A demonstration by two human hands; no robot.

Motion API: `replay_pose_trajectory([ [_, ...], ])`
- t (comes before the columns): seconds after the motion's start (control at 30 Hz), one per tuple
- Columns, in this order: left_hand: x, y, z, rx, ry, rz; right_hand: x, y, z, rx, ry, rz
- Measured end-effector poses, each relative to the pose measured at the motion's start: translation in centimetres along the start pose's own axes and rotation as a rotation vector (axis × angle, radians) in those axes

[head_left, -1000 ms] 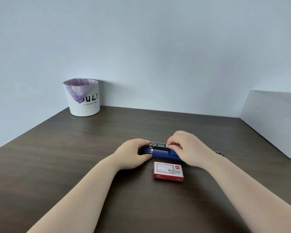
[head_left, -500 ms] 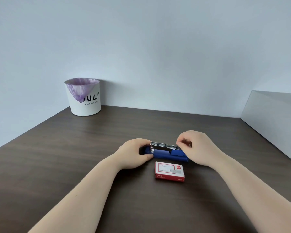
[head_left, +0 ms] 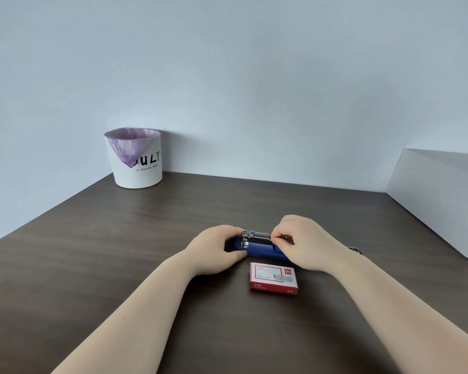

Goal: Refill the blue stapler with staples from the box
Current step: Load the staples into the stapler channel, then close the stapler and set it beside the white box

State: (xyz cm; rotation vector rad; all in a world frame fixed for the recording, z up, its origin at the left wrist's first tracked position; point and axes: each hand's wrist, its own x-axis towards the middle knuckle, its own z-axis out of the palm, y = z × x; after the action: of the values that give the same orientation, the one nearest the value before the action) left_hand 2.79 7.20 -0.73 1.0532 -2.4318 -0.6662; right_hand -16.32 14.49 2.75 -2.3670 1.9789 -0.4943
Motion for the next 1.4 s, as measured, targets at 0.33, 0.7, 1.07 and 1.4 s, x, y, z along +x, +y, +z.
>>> replay_pose_trajectory([
  [0.33,0.1,-0.1,0.1,0.002,0.010,0.002,1.1,-1.1,0.7,-0.022,-0.023,-0.052],
  [0.7,-0.1,-0.1,0.1,0.025,0.006,0.007,-1.9,3.8,-1.4,-0.087,-0.019,0.176],
  [1.07,-0.2,0.2,0.0,0.031,0.047,-0.006,-3.5,6.0,-3.9,-0.064,-0.136,0.402],
  [1.4,0.1,-0.5,0.2,0.035,0.067,0.002,-1.1,1.6,-5.5,0.305,0.178,0.159],
])
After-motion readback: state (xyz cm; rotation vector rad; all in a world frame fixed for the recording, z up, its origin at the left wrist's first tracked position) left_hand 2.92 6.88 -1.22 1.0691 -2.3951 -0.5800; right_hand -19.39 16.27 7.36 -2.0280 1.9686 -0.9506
